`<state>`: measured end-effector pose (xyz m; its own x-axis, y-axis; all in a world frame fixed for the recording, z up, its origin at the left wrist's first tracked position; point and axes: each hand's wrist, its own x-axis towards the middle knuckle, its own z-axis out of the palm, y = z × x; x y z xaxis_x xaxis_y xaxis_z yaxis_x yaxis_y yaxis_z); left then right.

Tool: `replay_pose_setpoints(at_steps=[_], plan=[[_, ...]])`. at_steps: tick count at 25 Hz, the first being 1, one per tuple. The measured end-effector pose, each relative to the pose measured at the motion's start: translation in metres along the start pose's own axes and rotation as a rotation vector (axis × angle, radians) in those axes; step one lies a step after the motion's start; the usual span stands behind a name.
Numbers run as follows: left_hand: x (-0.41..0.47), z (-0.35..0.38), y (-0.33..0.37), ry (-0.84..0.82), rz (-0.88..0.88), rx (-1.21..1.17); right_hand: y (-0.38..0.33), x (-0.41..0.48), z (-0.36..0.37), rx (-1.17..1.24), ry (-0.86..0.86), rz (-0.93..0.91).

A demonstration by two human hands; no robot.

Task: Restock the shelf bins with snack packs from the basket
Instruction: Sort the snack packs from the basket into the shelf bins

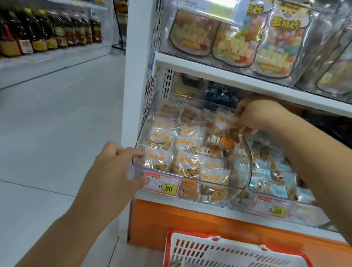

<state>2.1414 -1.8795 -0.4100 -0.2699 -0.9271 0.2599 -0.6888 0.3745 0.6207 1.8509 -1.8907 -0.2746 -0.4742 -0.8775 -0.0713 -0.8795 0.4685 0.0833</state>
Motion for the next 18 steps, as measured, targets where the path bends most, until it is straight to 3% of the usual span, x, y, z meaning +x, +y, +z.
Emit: replay_pose_setpoints(at_steps=[6,9,12,18], plan=[[0.005,0.007,-0.002,-0.052,0.008,-0.072,-0.026,-0.005,0.041,-0.146,-0.071,-0.155],[0.004,0.007,-0.003,-0.051,0.004,-0.089,-0.021,-0.001,0.041,-0.103,-0.097,-0.199],[0.003,0.007,-0.004,-0.051,-0.001,-0.103,-0.016,-0.005,0.042,-0.285,0.035,-0.295],[0.003,0.009,-0.003,-0.034,-0.004,-0.137,-0.013,0.002,0.061,-0.374,0.051,-0.245]])
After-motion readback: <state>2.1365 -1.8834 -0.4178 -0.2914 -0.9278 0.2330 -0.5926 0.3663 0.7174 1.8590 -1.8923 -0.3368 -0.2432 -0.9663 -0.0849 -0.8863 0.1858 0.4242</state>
